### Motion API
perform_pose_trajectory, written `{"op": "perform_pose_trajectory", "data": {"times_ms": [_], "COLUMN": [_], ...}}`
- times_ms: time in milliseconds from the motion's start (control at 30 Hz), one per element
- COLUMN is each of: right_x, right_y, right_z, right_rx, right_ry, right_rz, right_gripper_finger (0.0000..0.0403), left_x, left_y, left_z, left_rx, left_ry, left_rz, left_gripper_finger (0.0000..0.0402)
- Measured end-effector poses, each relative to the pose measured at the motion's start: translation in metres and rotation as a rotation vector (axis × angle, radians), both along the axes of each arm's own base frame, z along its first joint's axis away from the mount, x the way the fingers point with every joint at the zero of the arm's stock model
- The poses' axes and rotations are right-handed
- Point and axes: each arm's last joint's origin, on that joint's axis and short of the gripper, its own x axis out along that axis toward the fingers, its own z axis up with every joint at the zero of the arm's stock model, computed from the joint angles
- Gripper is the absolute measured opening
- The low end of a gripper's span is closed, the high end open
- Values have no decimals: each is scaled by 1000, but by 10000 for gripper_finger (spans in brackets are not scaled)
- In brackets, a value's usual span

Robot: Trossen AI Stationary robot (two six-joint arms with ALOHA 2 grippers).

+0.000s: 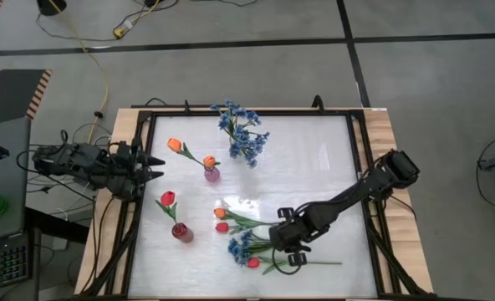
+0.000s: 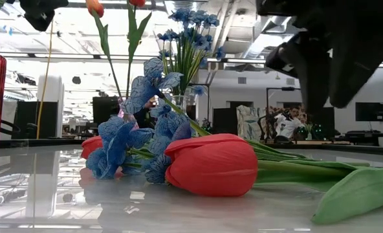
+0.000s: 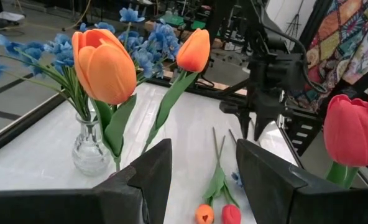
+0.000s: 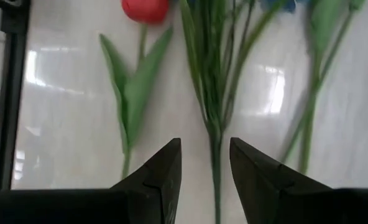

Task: Sort flowers into vase by color
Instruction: Put the blue flowers into the transparent vase

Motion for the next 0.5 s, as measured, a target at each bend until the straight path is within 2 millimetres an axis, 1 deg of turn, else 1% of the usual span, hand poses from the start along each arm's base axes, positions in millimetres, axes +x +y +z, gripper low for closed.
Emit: {"op": "perform_pose_trajectory", "data": {"times_ms": [133, 500], "right_x": [2, 1], "right_y": [2, -4], "right_z": [-6, -22], "right_rx": [27, 0], "right_ry": [-60, -119], "right_rz": [2, -30], "right_gripper_finger": [162, 162], "left_x": [0, 0], "left_y": [0, -2], "left_z": [0, 0], "left_rx": [-2, -32], "left_ry": [0, 3], "left_rz": [0, -61], "left_gripper_finger": [167, 167]}}
